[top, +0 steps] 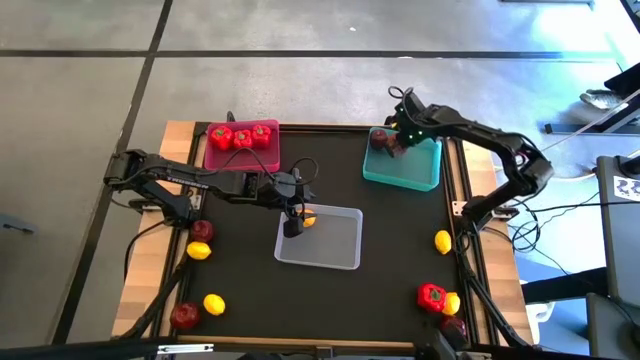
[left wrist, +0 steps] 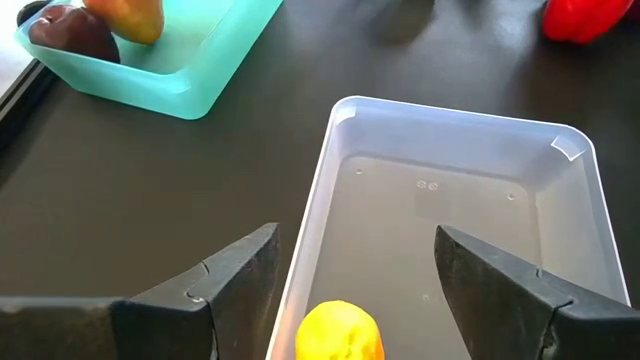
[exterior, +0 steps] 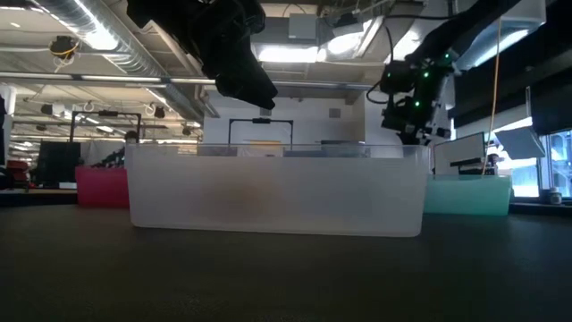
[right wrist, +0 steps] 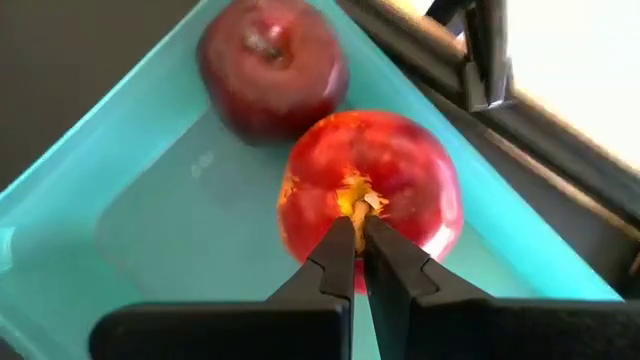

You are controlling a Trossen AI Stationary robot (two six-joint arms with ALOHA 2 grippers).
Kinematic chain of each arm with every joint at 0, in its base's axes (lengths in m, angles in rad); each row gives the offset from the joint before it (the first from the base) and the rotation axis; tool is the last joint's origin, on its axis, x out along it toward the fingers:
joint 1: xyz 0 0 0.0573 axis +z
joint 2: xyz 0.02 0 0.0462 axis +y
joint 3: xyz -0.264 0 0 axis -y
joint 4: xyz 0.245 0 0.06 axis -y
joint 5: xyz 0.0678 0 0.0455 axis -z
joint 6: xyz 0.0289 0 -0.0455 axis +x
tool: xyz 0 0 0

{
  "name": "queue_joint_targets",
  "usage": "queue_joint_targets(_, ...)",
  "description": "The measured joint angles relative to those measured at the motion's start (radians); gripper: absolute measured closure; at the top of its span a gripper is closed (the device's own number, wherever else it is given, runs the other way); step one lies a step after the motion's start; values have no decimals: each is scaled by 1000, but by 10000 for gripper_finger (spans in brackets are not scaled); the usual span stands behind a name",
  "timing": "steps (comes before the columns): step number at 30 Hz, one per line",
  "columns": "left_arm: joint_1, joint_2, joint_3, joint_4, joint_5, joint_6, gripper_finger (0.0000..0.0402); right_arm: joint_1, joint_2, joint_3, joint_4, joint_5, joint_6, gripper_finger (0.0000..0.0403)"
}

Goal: Sort produce into baskets
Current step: Put the apple into the blue bin

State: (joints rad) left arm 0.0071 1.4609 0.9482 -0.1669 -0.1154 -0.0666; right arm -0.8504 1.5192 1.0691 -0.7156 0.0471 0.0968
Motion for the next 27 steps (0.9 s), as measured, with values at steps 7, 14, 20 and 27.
queue_joint_targets(7, 0, 0, 0, 0, 0, 0, 139, -9, 21, 2, 65, 2, -1, 388)
queue_joint_targets(14, 0, 0, 0, 0, 0, 0, 139, -8, 21, 1, 63, 22, -2, 388)
queue_joint_targets(20, 0, 0, 0, 0, 0, 0, 139, -8, 21, 1, 63, 22, -2, 380)
queue_joint_targets(27, 0, 0, 0, 0, 0, -1, 139, -8, 22, 0, 61, 34, -3, 309)
